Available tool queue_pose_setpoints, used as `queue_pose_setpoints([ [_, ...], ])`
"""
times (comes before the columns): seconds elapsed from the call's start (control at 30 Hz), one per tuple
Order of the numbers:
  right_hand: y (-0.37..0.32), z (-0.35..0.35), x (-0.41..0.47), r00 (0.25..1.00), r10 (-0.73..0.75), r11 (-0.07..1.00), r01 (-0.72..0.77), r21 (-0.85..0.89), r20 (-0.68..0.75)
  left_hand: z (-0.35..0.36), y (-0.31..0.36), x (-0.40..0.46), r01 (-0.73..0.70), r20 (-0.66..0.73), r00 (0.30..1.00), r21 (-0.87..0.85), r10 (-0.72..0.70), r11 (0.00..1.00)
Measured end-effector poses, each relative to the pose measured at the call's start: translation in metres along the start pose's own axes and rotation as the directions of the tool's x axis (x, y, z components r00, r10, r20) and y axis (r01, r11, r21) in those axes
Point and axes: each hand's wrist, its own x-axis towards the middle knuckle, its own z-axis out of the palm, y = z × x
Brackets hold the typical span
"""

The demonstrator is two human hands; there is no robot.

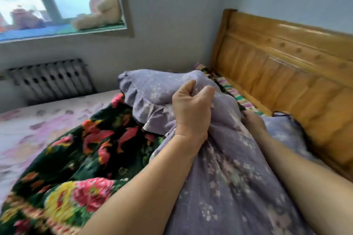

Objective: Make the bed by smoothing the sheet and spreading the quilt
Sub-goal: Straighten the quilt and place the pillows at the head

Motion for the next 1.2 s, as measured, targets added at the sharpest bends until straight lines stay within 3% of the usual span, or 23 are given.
queue_pose_setpoints([
  [0.1,0.040,-0.050,0.013,0.925,0.106,0.994,-0.114,0.002,-0.365,0.034,-0.025,0.006,0.062,0.071,0.995,0.077,-0.067,0.995],
  [0.17,0.060,-0.072,0.022,0.853,0.161,0.987,-0.149,0.064,-0.497,0.043,-0.047,0.013,0.057,0.107,0.990,0.279,-0.090,0.959],
  [0.27,0.082,-0.077,0.031,0.820,0.195,0.980,-0.186,0.072,-0.539,0.040,-0.086,0.024,0.102,0.139,0.949,0.714,-0.283,0.693],
  [0.37,0.089,-0.056,0.039,0.881,0.261,0.961,-0.274,0.027,-0.395,0.022,-0.109,0.027,0.199,0.104,0.849,0.846,-0.519,0.495],
  [0.5,0.066,0.007,0.044,0.982,0.175,0.982,-0.180,-0.060,-0.076,-0.013,-0.110,0.018,0.198,0.071,0.841,0.883,-0.537,0.426],
  [0.6,0.037,0.068,0.033,0.981,0.091,0.996,-0.090,-0.011,0.172,-0.054,-0.101,0.007,0.252,0.014,0.822,0.888,-0.569,0.386],
  [0.7,0.004,0.130,0.006,0.923,0.022,1.000,-0.028,0.008,0.385,-0.110,-0.092,-0.007,0.339,-0.116,0.831,0.881,-0.545,0.331],
  [0.83,-0.039,0.199,-0.051,0.782,-0.056,0.995,0.092,-0.026,0.621,-0.194,-0.073,-0.030,0.498,-0.328,0.808,0.824,-0.489,0.270],
  [1.07,-0.075,0.282,-0.166,0.584,-0.039,0.989,0.140,-0.054,0.811,-0.315,-0.036,-0.100,0.664,-0.513,0.733,0.680,-0.446,0.309],
  [1.2,-0.085,0.299,-0.209,0.572,-0.045,0.966,0.232,-0.110,0.819,-0.363,-0.027,-0.137,0.718,-0.551,0.692,0.595,-0.467,0.362],
])
